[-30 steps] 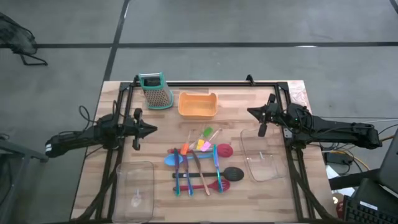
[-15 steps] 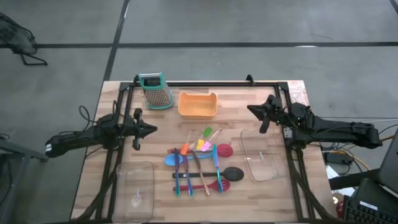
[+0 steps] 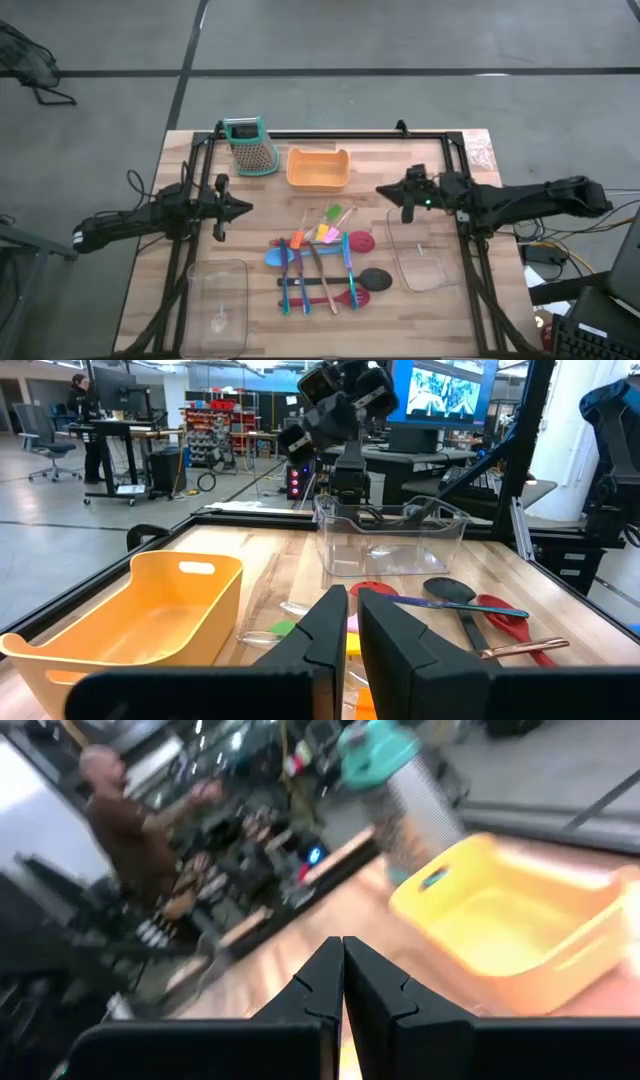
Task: Pick & Place Kitchen Items
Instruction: Put the blue knife into the top transparent bin
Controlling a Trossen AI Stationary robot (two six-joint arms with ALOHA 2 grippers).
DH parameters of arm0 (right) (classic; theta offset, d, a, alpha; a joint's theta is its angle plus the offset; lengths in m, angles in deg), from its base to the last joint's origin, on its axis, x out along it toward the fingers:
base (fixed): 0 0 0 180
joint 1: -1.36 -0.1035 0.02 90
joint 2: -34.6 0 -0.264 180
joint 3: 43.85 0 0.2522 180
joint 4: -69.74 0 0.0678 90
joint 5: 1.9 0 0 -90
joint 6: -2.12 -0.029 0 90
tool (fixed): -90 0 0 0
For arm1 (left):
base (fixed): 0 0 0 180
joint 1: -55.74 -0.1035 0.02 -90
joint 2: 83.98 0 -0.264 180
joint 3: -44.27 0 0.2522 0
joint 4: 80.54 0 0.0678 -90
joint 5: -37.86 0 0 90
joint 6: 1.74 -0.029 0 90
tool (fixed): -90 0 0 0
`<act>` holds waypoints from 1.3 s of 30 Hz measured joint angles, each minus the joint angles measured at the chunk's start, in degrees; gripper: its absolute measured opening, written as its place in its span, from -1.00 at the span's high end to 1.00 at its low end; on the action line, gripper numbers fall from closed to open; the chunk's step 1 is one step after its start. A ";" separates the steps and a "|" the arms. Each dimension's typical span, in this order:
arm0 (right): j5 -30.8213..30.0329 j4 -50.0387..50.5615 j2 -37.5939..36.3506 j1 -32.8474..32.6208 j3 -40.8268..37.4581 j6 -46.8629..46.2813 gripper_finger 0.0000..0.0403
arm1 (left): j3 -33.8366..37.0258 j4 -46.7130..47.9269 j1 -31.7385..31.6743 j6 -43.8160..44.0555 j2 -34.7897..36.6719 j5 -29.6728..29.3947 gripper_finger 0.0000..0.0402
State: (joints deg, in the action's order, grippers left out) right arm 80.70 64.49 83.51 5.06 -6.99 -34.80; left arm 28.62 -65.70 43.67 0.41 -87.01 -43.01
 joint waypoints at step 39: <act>-0.46 78.13 69.24 -25.66 73.52 -32.35 -0.10 | 0.00 0.01 0.01 0.02 0.00 0.00 0.83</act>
State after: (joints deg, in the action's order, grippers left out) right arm 80.24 142.62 152.75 -20.59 66.53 -67.15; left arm 28.62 -65.70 43.68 0.43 -87.01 -43.01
